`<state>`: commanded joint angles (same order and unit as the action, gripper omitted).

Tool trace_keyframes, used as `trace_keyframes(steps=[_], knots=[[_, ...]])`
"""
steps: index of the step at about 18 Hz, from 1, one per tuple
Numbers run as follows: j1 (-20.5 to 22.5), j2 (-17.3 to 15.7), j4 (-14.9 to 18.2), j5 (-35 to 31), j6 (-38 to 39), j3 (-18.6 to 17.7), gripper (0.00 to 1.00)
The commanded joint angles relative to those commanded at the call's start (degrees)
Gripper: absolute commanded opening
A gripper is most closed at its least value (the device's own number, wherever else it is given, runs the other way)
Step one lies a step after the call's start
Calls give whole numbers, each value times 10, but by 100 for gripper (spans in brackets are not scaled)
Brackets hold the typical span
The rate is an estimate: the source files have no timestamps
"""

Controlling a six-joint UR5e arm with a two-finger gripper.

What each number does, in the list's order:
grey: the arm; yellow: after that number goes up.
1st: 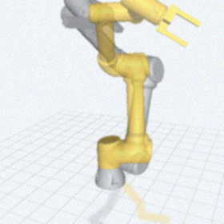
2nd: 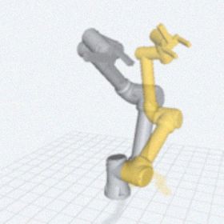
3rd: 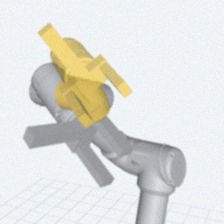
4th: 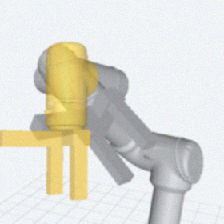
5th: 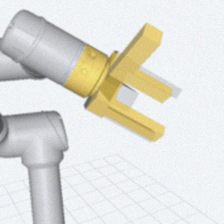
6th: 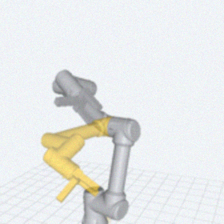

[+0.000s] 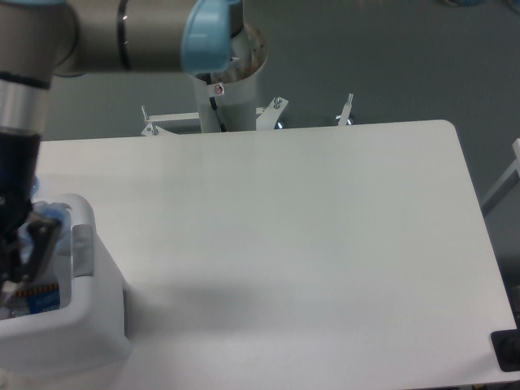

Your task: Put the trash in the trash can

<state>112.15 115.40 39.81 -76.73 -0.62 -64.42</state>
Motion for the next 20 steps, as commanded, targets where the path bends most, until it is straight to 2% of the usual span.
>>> trace_keyframes(steps=[1,3,4,10,12,16,18,20], knots=[[-1,3,0,1,0,-6,58],[-4,1,0,1,-5,-13,92],[-4,-2,0,1,-4,-19,100],[-3,-23,2,-16,-3,-52,100],[3,-32,2,-93,-4,-57,100],[60,-32,5,-207,-11,-60,100],[89,-32,9,-238,-49,-69,100],[111,-33,25,-272,-131,-78,100]])
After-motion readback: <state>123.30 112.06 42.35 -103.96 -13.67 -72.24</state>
